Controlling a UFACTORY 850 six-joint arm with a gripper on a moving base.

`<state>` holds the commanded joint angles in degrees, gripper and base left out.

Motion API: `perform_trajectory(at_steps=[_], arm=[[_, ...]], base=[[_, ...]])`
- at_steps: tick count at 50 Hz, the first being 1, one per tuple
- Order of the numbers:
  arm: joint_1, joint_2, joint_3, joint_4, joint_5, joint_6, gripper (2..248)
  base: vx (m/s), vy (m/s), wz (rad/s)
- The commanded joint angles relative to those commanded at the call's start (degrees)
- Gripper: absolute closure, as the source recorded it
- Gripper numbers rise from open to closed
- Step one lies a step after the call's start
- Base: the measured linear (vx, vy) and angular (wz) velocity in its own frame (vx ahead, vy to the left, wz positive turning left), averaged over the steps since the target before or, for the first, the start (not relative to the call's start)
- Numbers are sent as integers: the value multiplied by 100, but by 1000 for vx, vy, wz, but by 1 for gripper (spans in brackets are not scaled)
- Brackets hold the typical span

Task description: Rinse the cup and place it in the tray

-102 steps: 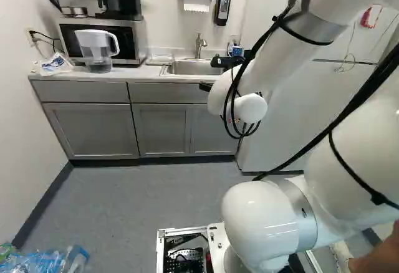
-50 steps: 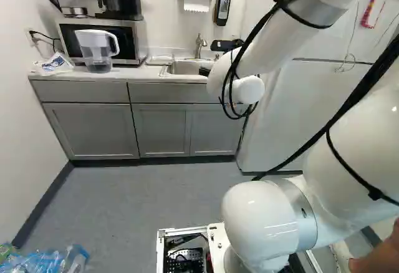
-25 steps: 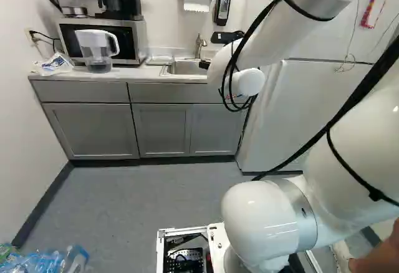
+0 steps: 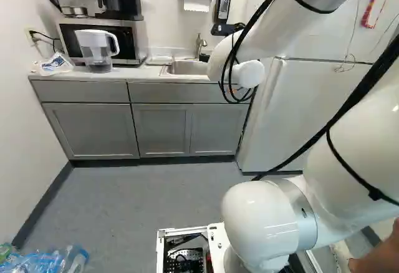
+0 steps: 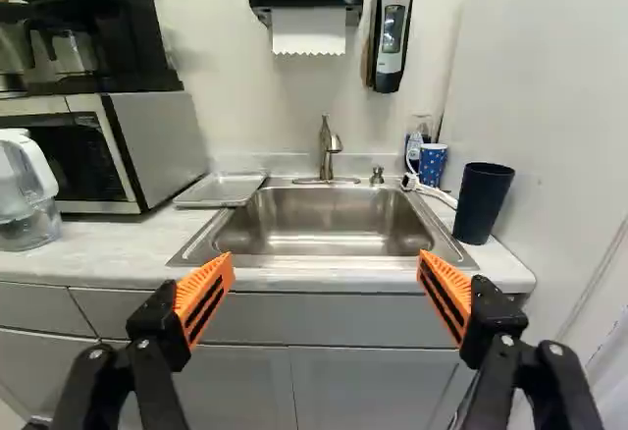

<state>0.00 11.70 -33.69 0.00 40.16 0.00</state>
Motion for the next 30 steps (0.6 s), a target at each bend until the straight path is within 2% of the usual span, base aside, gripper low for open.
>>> perform_trajectory(at_steps=[30], arm=[[0,-50,-413,0,-344,0,3]], base=[[0,0,0]])
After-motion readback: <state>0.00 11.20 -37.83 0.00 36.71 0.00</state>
